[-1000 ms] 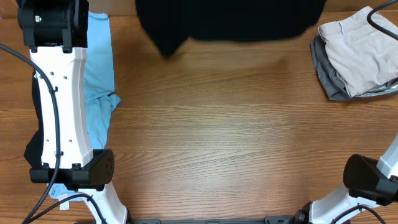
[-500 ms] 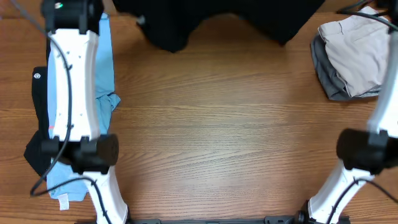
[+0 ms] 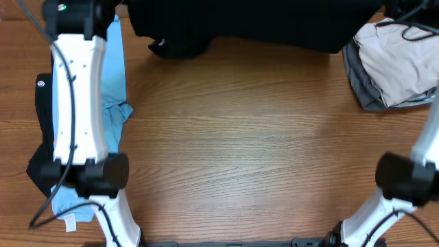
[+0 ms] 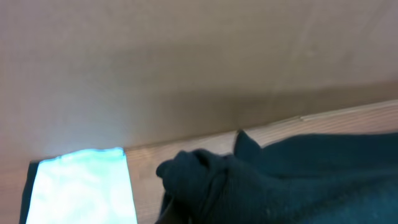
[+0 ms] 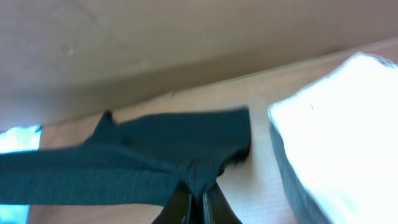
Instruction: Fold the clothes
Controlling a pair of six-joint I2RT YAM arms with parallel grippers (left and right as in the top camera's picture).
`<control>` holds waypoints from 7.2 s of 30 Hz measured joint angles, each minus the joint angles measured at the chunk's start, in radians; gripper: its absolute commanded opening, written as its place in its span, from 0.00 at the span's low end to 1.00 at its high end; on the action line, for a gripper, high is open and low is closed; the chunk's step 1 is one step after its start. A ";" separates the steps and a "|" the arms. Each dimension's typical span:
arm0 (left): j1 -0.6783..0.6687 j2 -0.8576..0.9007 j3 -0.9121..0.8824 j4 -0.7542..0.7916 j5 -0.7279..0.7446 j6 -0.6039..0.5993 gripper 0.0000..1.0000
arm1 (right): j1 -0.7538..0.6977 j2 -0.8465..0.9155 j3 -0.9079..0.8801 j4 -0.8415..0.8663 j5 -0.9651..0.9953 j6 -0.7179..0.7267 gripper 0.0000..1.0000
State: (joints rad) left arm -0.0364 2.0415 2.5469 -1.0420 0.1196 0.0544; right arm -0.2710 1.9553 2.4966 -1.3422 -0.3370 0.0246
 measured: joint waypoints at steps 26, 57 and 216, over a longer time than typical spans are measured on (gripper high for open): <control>0.013 -0.241 -0.249 -0.645 0.034 0.001 0.04 | -0.005 -0.491 -0.496 -0.343 0.106 0.084 0.04; 0.012 -0.563 -1.300 -0.253 0.131 -0.113 0.04 | -0.010 -0.990 -1.496 -0.221 0.141 0.443 0.04; -0.213 0.635 -0.115 0.161 -0.069 0.051 0.33 | 0.041 -0.135 -0.964 0.221 0.159 0.158 0.79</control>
State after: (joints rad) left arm -0.2493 2.6766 2.4321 -0.8810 0.0505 0.1055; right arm -0.2298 1.8198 1.5322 -1.1213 -0.1780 0.1825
